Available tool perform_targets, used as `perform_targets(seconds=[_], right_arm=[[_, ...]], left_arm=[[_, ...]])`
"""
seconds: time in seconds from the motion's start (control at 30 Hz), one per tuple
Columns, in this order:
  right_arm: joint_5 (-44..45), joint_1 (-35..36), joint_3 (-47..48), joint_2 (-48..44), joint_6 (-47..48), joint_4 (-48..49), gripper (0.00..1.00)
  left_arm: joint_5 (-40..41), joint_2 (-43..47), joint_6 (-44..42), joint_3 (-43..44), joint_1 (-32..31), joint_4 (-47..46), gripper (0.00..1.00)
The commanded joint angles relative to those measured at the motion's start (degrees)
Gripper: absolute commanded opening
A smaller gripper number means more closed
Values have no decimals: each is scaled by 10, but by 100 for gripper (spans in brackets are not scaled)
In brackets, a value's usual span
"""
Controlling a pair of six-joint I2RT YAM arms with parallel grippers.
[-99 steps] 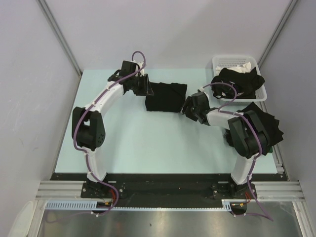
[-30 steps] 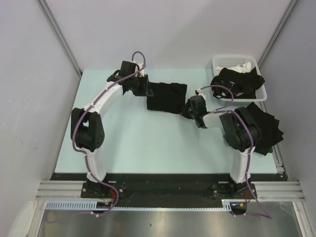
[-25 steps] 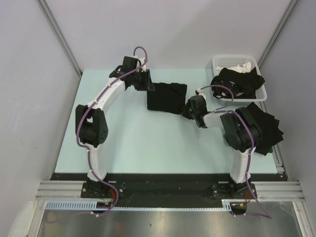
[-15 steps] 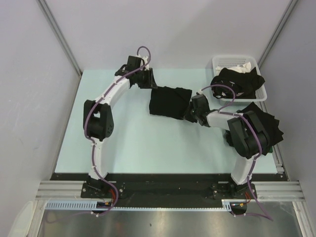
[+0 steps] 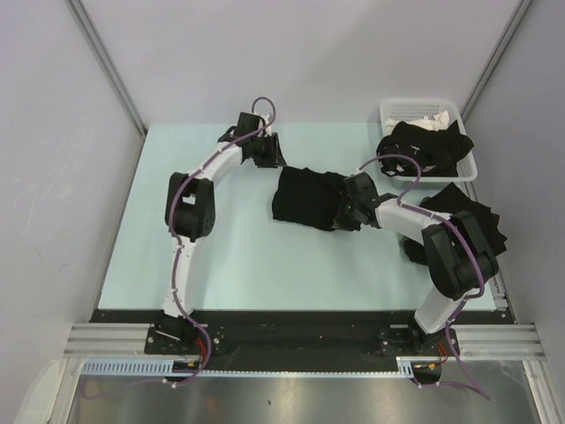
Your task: Fold and stack the t-shirts
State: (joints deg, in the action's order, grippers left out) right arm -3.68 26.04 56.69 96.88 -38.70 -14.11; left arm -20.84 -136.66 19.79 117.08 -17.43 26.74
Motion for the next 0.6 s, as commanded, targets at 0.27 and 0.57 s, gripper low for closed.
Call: perform_targets(seconds=[0.27, 0.57], right_arm=[[-39, -8, -1, -22, 20, -47, 0], [-61, -14, -2, -7, 26, -28, 0]], left_arm=[[-67, -54, 31, 54, 6, -56, 43], [-149, -70, 64, 30, 19, -110, 44]])
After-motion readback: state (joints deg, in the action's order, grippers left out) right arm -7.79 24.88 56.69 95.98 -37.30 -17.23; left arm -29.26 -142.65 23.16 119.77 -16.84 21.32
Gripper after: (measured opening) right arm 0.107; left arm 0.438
